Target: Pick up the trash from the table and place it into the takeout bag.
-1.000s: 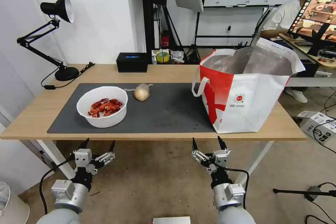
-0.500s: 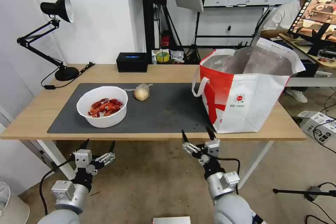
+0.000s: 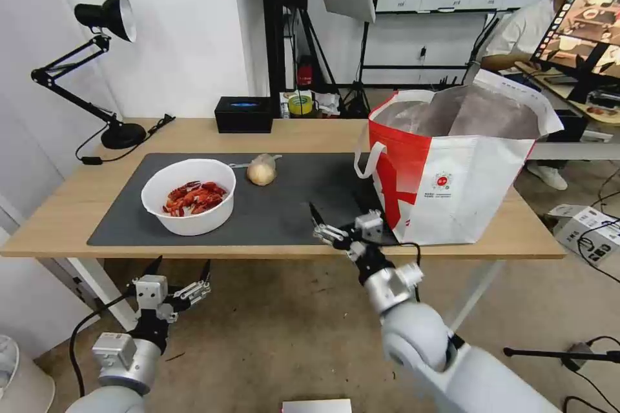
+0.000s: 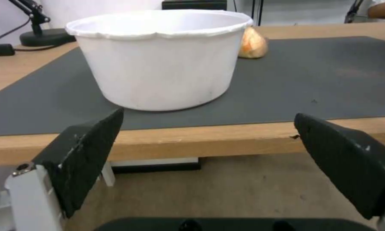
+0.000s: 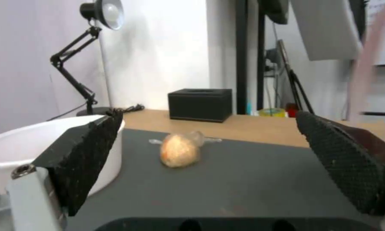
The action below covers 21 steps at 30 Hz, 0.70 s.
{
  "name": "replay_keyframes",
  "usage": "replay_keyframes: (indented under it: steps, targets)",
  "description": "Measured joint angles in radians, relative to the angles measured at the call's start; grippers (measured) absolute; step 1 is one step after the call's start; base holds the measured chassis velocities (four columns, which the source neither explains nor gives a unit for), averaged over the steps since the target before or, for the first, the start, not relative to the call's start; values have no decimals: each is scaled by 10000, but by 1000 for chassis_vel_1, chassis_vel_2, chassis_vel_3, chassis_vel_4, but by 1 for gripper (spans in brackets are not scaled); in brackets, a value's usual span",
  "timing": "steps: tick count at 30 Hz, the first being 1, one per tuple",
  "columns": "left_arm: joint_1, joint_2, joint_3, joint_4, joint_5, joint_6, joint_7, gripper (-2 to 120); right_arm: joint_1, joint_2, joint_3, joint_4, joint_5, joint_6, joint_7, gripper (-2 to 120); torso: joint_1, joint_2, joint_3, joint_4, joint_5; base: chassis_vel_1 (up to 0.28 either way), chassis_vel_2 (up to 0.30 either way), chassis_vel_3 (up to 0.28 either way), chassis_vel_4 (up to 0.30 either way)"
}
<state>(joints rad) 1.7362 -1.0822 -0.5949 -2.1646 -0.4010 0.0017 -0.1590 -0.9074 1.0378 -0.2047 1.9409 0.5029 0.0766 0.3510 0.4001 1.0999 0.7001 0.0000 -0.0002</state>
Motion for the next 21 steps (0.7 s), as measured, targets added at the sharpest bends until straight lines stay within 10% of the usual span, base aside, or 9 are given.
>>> replay_keyframes:
  steps: [21]
  targets:
    - [-341, 210, 78, 369, -72, -9, -11, 100, 4817, 2957, -1941, -5228, 1116, -1518, 576, 100, 1, 0, 0, 2, -1, 0, 0, 0, 0]
